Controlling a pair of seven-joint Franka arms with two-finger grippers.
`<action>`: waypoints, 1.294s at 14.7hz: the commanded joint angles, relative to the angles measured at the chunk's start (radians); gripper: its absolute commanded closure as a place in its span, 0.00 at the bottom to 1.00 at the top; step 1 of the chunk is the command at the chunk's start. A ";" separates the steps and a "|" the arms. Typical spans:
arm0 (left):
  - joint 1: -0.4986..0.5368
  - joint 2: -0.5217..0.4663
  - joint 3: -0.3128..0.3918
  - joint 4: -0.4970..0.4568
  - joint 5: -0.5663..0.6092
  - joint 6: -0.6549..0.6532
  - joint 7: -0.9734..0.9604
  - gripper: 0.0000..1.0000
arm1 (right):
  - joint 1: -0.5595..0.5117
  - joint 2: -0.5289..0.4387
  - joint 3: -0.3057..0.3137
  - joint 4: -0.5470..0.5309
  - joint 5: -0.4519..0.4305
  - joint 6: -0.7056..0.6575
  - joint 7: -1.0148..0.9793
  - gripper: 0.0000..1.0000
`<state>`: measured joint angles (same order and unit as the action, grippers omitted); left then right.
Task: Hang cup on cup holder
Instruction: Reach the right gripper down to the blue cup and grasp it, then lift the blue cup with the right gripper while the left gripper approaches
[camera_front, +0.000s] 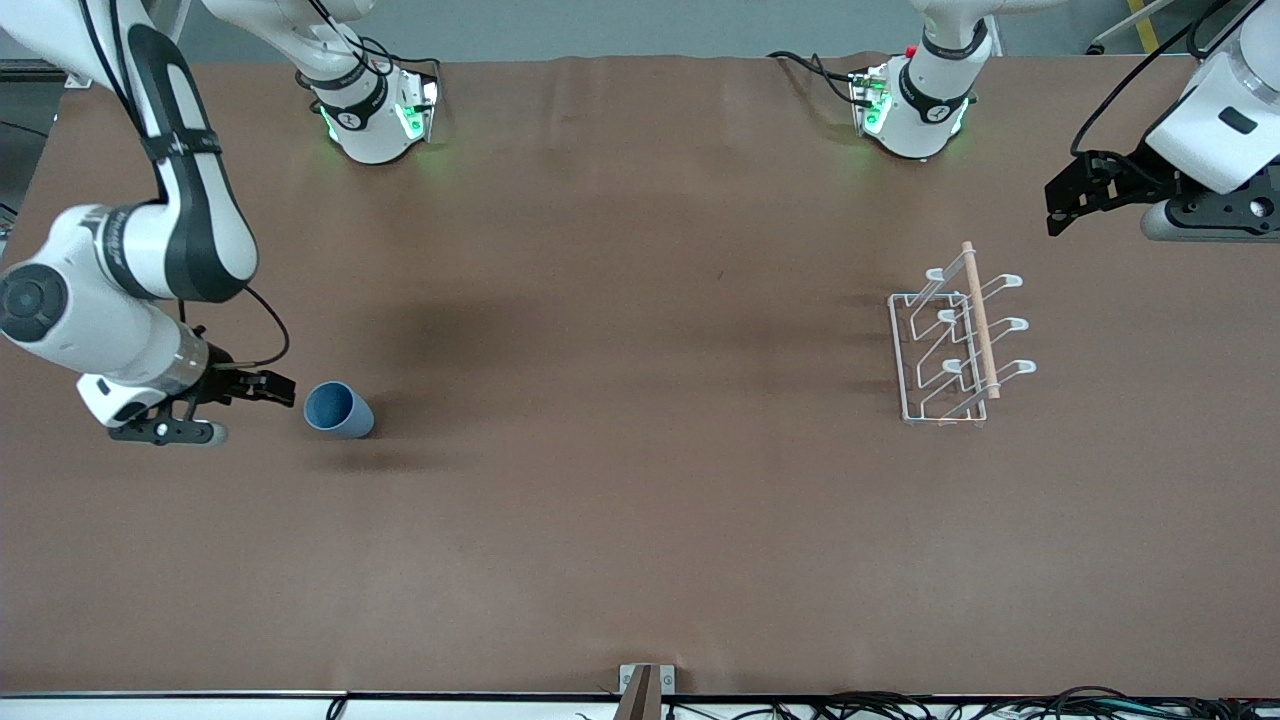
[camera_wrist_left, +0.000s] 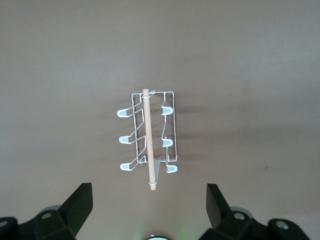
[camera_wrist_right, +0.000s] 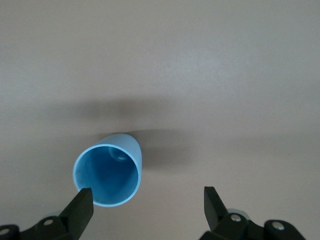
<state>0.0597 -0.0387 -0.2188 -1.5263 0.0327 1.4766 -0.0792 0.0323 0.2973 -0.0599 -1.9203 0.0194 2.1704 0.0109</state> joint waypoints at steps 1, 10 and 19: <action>0.003 0.011 -0.002 0.038 0.013 -0.021 -0.004 0.00 | -0.008 0.020 0.006 -0.029 0.037 0.035 -0.011 0.04; 0.003 0.011 -0.002 0.038 0.015 -0.021 0.009 0.00 | -0.008 0.118 0.008 -0.086 0.042 0.207 -0.009 0.57; 0.003 0.011 -0.004 0.038 0.007 -0.019 0.006 0.00 | -0.003 0.085 0.041 -0.079 0.047 0.143 -0.003 0.96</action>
<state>0.0603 -0.0384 -0.2171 -1.5158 0.0327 1.4761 -0.0788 0.0346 0.4221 -0.0448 -1.9943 0.0574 2.3682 0.0110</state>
